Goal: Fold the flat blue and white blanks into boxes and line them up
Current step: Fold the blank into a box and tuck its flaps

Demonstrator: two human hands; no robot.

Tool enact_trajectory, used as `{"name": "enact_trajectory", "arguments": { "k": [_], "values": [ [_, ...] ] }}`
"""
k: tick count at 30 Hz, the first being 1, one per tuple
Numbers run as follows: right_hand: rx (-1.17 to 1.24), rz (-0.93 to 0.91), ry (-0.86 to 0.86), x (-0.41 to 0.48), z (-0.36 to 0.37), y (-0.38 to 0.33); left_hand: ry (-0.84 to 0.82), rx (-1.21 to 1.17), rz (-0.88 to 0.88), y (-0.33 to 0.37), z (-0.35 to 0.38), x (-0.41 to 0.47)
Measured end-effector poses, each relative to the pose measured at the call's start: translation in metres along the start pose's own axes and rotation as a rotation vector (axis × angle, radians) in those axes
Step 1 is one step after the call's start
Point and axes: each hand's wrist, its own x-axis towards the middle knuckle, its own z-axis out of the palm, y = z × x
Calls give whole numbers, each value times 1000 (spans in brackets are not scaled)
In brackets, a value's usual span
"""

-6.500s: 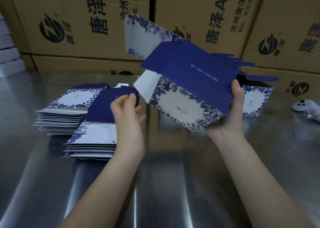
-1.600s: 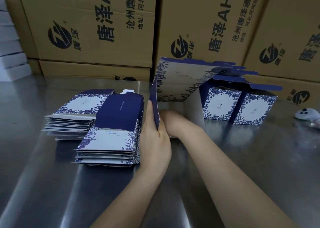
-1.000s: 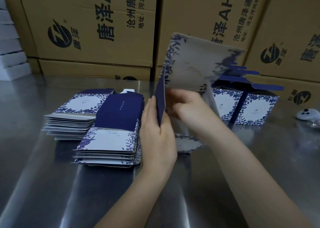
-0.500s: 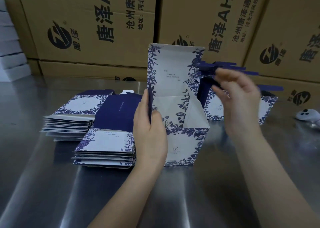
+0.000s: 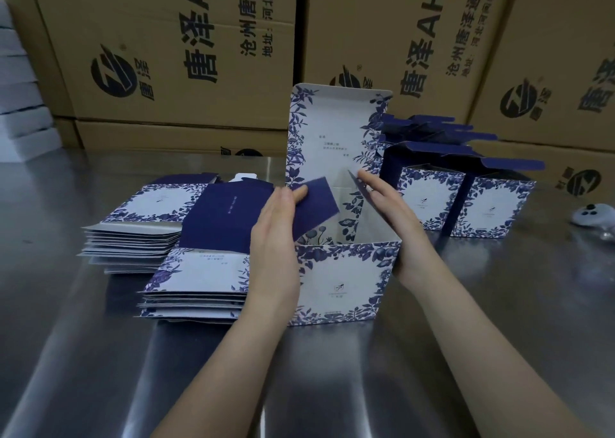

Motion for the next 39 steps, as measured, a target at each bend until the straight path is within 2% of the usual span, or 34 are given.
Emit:
{"name": "enact_trajectory", "arguments": {
  "k": [5, 12, 20, 25, 29, 39],
  "values": [
    [-7, 34, 5, -1, -1, 3, -18, -97, -128, 4, -5, 9],
    [86, 87, 23, -1, 1, 1, 42, -110, -200, 3, -4, 10],
    [40, 96, 123, -1, 6, 0, 76, -92, -221, 3, -4, 11],
    [83, 117, 40, -6, 4, 3, 8, -117, -193, -1, -7, 11],
    [106, 140, -15, -7, 1, 4, 19, -85, -176, -1, -7, 11],
    [81, 121, 66, -5, 5, 3, 40, -59, -152, -1, -5, 11]
  ]
}}
